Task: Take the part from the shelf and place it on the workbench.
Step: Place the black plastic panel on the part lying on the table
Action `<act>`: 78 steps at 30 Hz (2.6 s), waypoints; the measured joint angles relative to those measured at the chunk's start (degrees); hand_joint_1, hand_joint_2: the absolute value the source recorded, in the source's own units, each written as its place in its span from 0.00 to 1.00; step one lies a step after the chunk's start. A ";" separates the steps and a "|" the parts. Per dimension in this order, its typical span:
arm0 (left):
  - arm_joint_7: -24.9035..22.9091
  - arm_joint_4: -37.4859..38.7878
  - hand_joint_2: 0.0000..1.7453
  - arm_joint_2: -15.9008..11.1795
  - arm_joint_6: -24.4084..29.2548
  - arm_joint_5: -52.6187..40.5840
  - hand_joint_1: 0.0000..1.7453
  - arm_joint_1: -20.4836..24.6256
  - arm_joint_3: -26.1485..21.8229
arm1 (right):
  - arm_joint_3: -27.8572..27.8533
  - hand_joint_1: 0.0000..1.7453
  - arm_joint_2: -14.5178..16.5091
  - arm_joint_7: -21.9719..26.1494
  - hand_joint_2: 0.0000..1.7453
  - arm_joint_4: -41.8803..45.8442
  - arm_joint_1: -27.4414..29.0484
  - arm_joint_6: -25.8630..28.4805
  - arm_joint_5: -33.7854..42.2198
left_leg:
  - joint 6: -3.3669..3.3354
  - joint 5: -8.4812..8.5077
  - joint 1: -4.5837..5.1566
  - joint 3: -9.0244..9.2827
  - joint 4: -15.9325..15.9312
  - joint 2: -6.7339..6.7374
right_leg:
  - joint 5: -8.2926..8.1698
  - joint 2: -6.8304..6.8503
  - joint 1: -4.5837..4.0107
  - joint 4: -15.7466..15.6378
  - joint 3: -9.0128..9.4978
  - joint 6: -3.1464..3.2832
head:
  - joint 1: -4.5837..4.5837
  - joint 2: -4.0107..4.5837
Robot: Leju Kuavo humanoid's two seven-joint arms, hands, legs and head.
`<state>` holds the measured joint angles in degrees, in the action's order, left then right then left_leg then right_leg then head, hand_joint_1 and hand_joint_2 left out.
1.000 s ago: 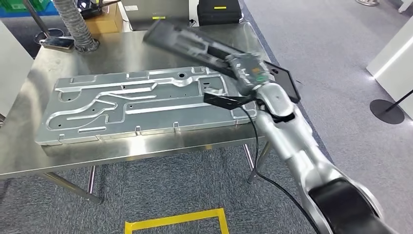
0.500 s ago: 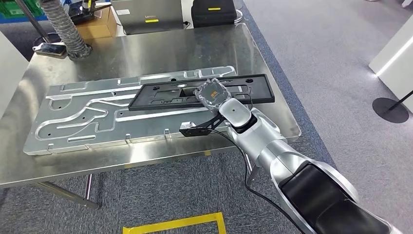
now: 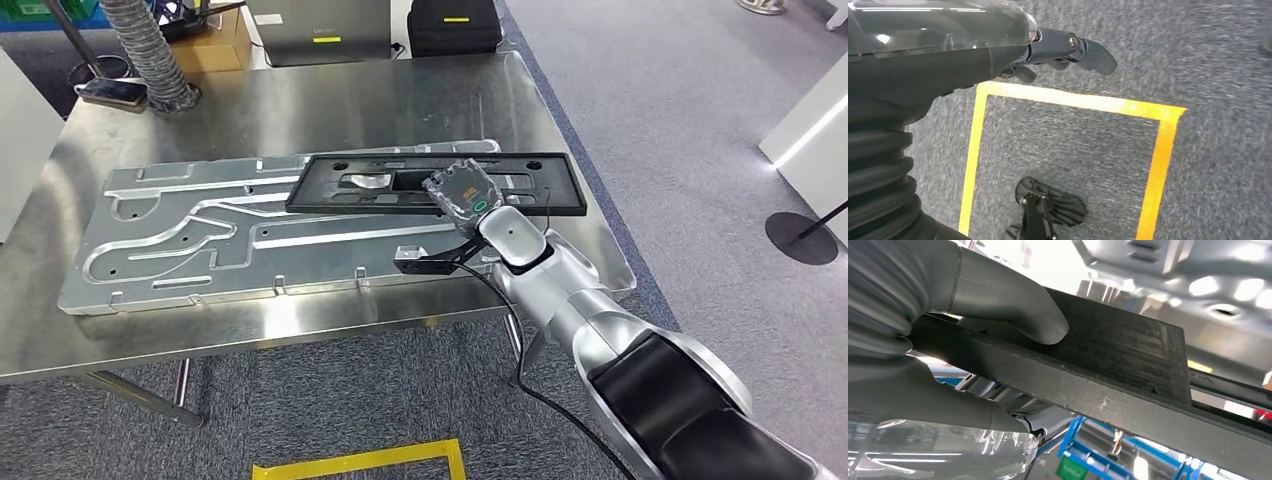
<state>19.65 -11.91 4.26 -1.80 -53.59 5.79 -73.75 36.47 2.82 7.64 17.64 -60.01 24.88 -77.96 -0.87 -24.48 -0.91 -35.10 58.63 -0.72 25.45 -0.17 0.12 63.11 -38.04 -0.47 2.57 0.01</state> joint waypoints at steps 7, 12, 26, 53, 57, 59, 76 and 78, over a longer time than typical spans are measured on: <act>0.97 0.00 1.00 -0.22 1.07 -0.48 0.00 -0.08 0.43 | -0.90 1.00 -1.13 1.58 1.00 -0.35 0.24 1.91 0.27 | 0.85 -0.27 0.17 0.09 -0.02 0.10 | -1.07 -0.13 -0.52 -4.54 1.91 0.61 | 0.01 -0.01; 2.65 -0.02 1.00 -0.91 3.42 -1.95 0.00 -0.40 1.74 | -3.42 1.00 -3.42 4.97 1.00 -1.00 3.26 4.76 3.13 | 2.33 -7.48 0.09 -7.10 15.68 0.42 | -1.19 -0.04 0.10 -5.67 3.03 1.96 | 0.01 0.00; 2.46 -0.02 1.00 -1.10 5.35 -2.49 0.00 -0.30 3.11 | -8.47 0.00 -7.69 8.10 0.00 -1.79 7.82 5.18 5.62 | -0.48 -0.17 -0.09 -0.02 0.20 0.44 | 6.41 -0.15 0.34 8.63 -3.11 -1.25 | -0.01 0.00; 0.78 -0.02 0.00 -1.16 5.86 -1.47 0.00 0.04 2.93 | -14.71 0.00 -5.03 32.35 0.00 24.07 13.50 7.94 60.59 | 0.32 -0.23 0.08 0.72 -0.30 0.38 | 0.98 -0.09 -0.16 -3.53 2.92 -0.10 | 0.00 -0.01; 0.72 -0.02 0.00 -1.02 4.46 0.03 0.00 0.19 2.30 | -14.00 0.00 -8.29 32.64 0.00 46.61 20.48 6.31 69.26 | -0.41 -0.19 -0.09 0.80 -0.57 0.36 | 7.75 -0.04 0.24 9.40 -2.84 -1.07 | -0.01 0.00; 0.84 -0.02 0.00 -0.83 3.40 0.97 0.00 -0.09 1.68 | -15.43 0.00 -10.01 32.67 0.00 57.50 24.87 6.94 68.55 | -0.45 -0.31 -0.09 0.87 -0.51 0.24 | 7.70 -0.03 0.31 12.03 -4.19 -1.17 | -0.01 -0.01; 1.68 -0.01 0.00 0.61 -1.64 4.32 0.00 -1.15 -2.31 | -57.30 0.00 -7.94 31.59 0.00 72.07 63.10 14.51 39.96 | 1.73 -8.26 0.12 0.20 10.15 0.34 | -0.44 0.95 -0.12 -5.47 3.98 1.80 | 0.01 0.00; 1.70 -0.02 0.00 0.58 -1.67 4.29 0.00 -1.14 -2.49 | -61.97 0.00 -6.61 31.98 0.00 67.49 64.52 14.60 38.35 | 1.22 -5.54 0.27 4.75 2.01 0.29 | -0.60 0.85 -0.20 -5.15 3.76 1.50 | 0.00 -0.01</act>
<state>21.35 -11.93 4.84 -3.47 -49.30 4.64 -76.24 -25.50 -3.79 39.62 85.13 4.52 39.48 -39.61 0.35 -30.02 -0.64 -30.36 60.64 -0.43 24.85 0.69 -0.07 57.97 -34.28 1.03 2.57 0.01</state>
